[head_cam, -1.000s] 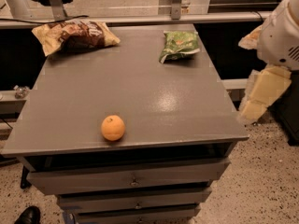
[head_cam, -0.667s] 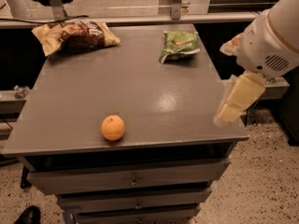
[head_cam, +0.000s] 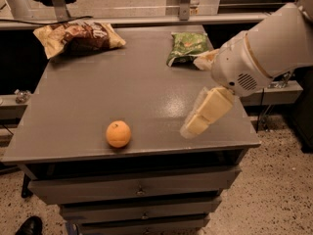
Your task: Move orange near green jalapeno chip bag
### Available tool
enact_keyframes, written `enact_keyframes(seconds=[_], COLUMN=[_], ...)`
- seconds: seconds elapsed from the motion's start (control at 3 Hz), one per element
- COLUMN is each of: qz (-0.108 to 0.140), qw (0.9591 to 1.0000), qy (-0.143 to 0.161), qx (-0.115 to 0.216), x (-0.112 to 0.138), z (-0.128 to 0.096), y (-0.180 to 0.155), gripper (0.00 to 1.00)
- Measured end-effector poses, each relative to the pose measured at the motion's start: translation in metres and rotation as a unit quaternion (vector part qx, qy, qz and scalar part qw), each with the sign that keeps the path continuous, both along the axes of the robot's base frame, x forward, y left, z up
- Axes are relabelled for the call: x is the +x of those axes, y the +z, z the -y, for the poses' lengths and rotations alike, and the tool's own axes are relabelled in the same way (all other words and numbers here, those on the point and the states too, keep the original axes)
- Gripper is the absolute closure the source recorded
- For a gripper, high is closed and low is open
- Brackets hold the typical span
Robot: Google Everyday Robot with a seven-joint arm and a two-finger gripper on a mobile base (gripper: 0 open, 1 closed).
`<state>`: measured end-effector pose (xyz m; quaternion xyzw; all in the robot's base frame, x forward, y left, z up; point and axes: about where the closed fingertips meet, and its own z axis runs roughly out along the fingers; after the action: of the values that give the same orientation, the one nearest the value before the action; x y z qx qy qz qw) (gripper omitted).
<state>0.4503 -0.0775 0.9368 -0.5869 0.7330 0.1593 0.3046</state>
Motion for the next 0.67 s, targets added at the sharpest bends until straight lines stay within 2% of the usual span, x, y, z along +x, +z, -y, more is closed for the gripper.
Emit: enact_keyframes(seconds=[0.33,0.67], qz=[-0.002,0.002], qw=[0.9981,0.993], qy=[0.022,0.041], qx=[0.057,0.111], x=[-0.013,-0.025], z=[-0.033,-0.067], y=[-0.011,-0.029], gripper=[0.0,0.0])
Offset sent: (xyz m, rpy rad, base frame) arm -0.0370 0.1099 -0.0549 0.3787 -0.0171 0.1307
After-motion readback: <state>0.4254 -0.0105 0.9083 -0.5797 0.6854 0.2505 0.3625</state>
